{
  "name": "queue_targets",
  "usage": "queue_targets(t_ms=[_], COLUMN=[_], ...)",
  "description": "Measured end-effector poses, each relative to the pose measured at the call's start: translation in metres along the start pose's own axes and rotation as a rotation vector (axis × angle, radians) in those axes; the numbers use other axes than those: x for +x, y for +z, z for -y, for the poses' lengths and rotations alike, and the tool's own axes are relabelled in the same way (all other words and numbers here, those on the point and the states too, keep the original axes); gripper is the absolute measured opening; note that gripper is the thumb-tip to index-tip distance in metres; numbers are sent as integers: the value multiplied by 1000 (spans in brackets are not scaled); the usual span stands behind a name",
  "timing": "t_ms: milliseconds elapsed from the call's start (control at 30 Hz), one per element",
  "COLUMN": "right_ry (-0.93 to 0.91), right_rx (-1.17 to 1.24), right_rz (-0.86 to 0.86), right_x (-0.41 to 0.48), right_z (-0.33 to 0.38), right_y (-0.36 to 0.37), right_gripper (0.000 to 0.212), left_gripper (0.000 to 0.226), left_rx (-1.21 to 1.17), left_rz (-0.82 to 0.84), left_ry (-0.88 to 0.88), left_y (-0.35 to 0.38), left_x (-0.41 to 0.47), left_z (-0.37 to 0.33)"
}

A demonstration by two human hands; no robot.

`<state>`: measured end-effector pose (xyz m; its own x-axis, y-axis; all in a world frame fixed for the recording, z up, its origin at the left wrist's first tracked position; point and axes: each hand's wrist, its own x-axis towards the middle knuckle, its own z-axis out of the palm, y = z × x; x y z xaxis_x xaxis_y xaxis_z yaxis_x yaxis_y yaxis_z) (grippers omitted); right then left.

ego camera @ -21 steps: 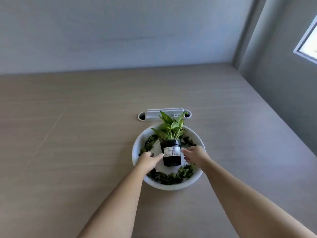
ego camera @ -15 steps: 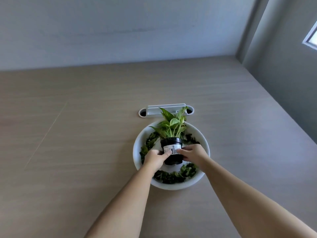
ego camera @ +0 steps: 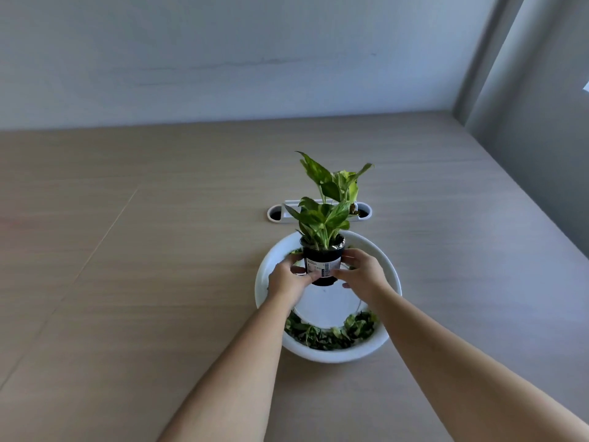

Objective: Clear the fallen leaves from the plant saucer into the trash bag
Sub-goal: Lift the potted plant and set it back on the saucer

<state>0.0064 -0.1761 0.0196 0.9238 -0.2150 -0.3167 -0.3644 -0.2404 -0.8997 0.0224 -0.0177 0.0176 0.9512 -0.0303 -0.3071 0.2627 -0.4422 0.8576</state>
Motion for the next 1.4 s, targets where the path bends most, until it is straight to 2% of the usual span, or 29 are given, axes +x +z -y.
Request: queue_targets(t_ms=[167,567,700,800,900,1000,1133,1200,1267,1400], right_ry=[17,11,-4,59,152,100,-29,-53,-81,-124], right_rx=[17,12,-82,-169,-340,-671,-1009,-1069,-1103,-1125], right_rz=[-23,-32,-30,-24,-52,9,123,185,203,223], right_x=[-4,-18,-23,-22,-21,-30,-42,-46,-49,-53], right_z=[-23,-44,-44,-44,-37,-30,-31,-34,-37,-45], right_y=[7,7,6,4,0,-3,-4,-1,5,14], right_gripper=[45,41,40,38,25,26,23,34,39,29], left_gripper=[55,36,39,47,35,21,52,57,53,19], left_rx=[-30,-39,-6,33,214,627,1012,1090,1090,988], left_rz=[-20,-21,5,1,-25,48,227,281,283,207], left_ry=[-14,-2,3,-60,-141,-12,101,95,99,147], left_y=[14,23,22,22,17,10,11,15,21,28], left_x=[-6,-23,-28,-24,-23,-32,-46,-49,-49,-53], left_z=[16,27,24,22,21,20,19,21,25,28])
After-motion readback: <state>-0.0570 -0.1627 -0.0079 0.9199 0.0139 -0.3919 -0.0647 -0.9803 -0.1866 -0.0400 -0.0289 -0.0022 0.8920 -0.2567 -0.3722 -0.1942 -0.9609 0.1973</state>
